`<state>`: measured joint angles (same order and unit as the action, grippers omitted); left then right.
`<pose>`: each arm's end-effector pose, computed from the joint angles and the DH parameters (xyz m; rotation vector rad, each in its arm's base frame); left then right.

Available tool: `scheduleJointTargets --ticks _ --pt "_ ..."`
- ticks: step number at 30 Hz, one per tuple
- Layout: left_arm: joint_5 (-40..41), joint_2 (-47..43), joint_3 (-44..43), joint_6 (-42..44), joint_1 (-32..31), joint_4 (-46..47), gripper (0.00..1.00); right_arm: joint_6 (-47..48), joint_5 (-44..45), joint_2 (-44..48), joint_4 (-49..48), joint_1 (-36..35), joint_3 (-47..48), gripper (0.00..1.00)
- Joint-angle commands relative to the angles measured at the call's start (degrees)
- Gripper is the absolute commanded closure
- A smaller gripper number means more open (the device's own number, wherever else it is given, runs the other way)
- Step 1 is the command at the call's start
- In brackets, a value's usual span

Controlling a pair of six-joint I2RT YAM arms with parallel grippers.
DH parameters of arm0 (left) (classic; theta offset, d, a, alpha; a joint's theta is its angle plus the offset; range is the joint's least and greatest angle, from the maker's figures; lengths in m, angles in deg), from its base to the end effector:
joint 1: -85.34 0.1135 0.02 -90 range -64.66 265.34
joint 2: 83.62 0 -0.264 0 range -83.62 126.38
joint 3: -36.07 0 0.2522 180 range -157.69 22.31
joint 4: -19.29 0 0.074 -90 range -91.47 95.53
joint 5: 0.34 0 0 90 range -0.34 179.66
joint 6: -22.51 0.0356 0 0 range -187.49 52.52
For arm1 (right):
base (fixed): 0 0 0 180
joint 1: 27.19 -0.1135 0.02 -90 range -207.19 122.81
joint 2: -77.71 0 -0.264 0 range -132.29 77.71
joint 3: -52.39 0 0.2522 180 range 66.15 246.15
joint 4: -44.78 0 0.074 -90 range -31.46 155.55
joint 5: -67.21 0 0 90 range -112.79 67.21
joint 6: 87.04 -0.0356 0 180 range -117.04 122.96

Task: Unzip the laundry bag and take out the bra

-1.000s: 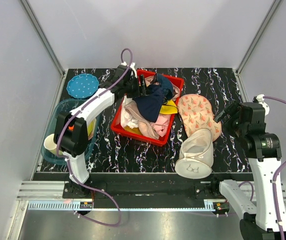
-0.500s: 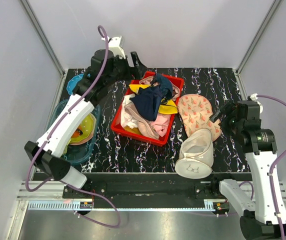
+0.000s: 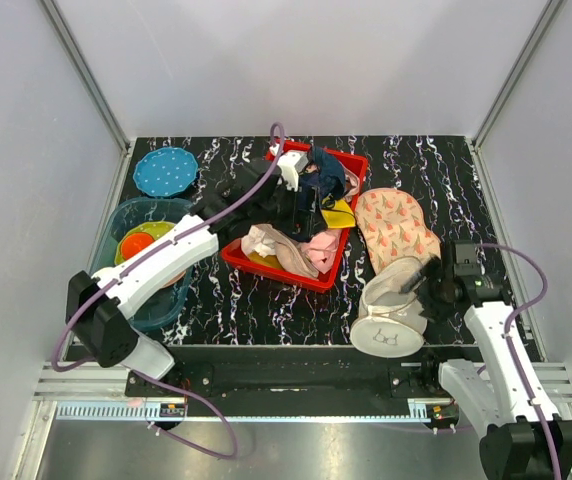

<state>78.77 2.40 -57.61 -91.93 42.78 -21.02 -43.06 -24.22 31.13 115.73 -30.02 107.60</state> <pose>0.2484 -0.2372 0.3517 0.4722 2.2130 -0.8618 0.1386 0.0077 0.2460 0.9844 2.5094 0.3052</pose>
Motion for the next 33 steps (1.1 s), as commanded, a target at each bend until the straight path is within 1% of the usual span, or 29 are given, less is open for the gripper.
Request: scheduleJointTargets --ticks 1,2,3,4,5,7,8,9,12,14,17,20,21,22,24,25,27,28,31,33 --pt "0.3 -5.7 -0.5 0.3 0.4 2.8 0.12 -4.3 -4.4 2.9 -7.2 0.1 -3.7 0.58" --pt "0.5 -5.8 -0.7 0.4 0.3 1.9 0.11 -4.3 -5.1 3.3 -7.8 0.1 -2.5 0.85" --pt "0.6 -6.1 -1.0 0.5 0.3 1.7 0.11 -4.2 -4.6 3.5 -8.1 0.1 -1.2 1.0" --pt "0.6 -6.3 -0.9 0.6 0.4 1.5 0.11 -3.7 -3.9 4.1 -7.5 0.1 0.3 1.0" --pt "0.9 -6.6 -0.9 0.6 0.4 1.2 0.11 -3.1 -1.1 4.6 -6.8 0.1 4.0 1.0" --pt "2.0 -7.6 -0.7 0.9 0.5 1.0 0.11 -0.8 3.4 5.6 -3.7 0.1 8.0 1.0" --pt "2.3 -8.1 -0.7 1.0 0.6 0.9 0.11 0.8 8.5 5.8 -2.6 0.1 12.2 1.0" --pt "2.6 -8.4 -0.5 1.1 0.7 0.8 0.11 1.5 11.2 5.8 -1.7 0.1 14.3 1.0" --pt "3.2 -9.6 -0.7 1.3 1.3 0.6 0.11 5.2 20.6 3.2 2.0 0.2 22.3 1.0" --pt "3.2 -10.2 -0.8 1.8 2.0 0.2 0.1 6.9 26.8 -1.0 5.3 0.2 27.4 1.0" --pt "3.3 -10.8 -0.5 2.0 3.0 -0.3 0.09 8.4 30.9 -5.3 6.3 0.7 31.1 1.0" --pt "3.4 -11.2 -0.7 2.4 3.8 -1.5 0.09 10.2 32.8 -8.2 6.1 2.6 32.3 1.0" --pt "3.3 -11.5 -0.8 2.6 3.9 -1.6 0.09 10.9 32.5 -9.5 5.7 6.3 32.4 0.91" --pt "3.3 -11.4 -0.9 2.8 4.0 -1.4 0.08 11.7 32.2 -10.0 5.4 7.6 32.2 0.79" --pt "2.3 -10.1 -2.2 3.1 4.1 -1.1 0.06 14.5 29.7 -11.9 3.9 10.6 31.0 0.01" --pt "1.8 -8.9 -3.5 3.4 4.1 -1.8 0.06 15.0 28.4 -12.9 3.9 12.6 30.9 0.0" --pt "0.3 -6.1 -7.7 3.7 4.1 -3.4 0.06 15.3 26.5 -14.3 3.9 13.3 31.5 0.0" --pt "0.1 -5.5 -8.3 3.7 4.1 -3.9 0.06 15.3 26.0 -14.4 3.7 13.3 31.8 0.0" --pt "-0.2 -5.3 -8.5 3.4 4.1 -4.0 0.06 15.8 22.9 -13.0 2.2 13.3 34.7 0.0" --pt "0.8 -6.3 -6.9 3.4 4.1 -3.8 0.06 16.7 20.9 -11.8 0.8 13.3 36.1 0.0"
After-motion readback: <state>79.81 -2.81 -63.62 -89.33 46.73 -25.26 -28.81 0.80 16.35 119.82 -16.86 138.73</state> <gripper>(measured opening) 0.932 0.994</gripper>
